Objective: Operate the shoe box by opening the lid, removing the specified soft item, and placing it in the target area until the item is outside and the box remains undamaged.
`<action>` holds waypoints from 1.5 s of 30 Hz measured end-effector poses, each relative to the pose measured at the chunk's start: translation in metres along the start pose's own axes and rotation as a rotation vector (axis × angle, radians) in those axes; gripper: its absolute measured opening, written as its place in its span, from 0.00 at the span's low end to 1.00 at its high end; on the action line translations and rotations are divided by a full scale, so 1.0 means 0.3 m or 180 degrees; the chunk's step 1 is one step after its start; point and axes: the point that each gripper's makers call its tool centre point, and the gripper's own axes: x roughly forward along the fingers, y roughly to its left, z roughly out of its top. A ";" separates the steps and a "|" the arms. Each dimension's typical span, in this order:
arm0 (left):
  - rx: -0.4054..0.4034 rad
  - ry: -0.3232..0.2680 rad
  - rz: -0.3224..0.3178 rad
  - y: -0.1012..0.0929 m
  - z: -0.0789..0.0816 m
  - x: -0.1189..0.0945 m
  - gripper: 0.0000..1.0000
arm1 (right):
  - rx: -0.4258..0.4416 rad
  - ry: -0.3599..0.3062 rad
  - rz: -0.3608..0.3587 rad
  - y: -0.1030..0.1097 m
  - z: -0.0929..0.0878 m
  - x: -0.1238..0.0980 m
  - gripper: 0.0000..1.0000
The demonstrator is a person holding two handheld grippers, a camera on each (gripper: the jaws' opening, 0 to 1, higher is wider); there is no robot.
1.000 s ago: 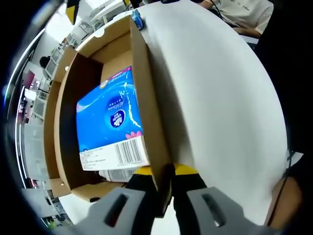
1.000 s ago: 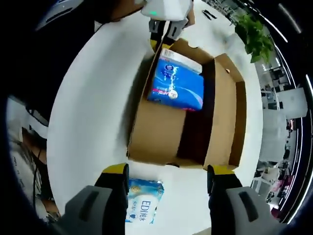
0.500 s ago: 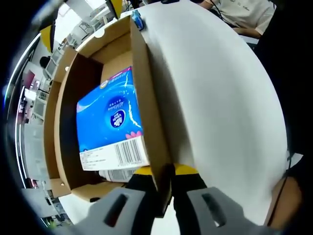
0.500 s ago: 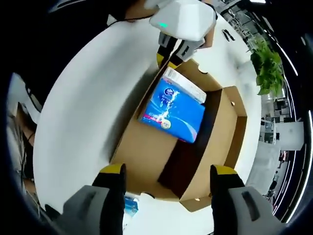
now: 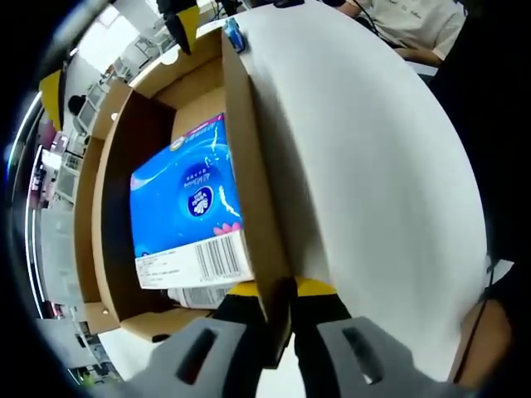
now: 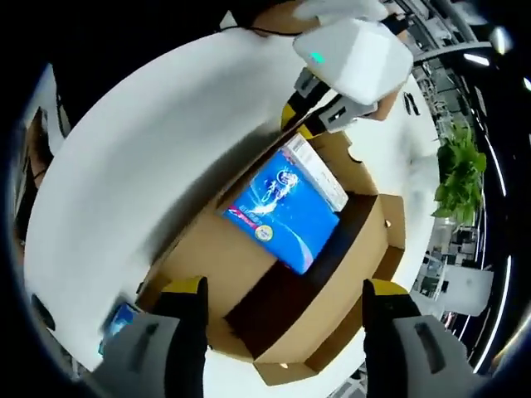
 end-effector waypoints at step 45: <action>0.0000 0.0038 0.0004 -0.010 -0.003 0.003 0.08 | -0.1415 -0.0425 0.0396 0.007 0.149 0.280 0.69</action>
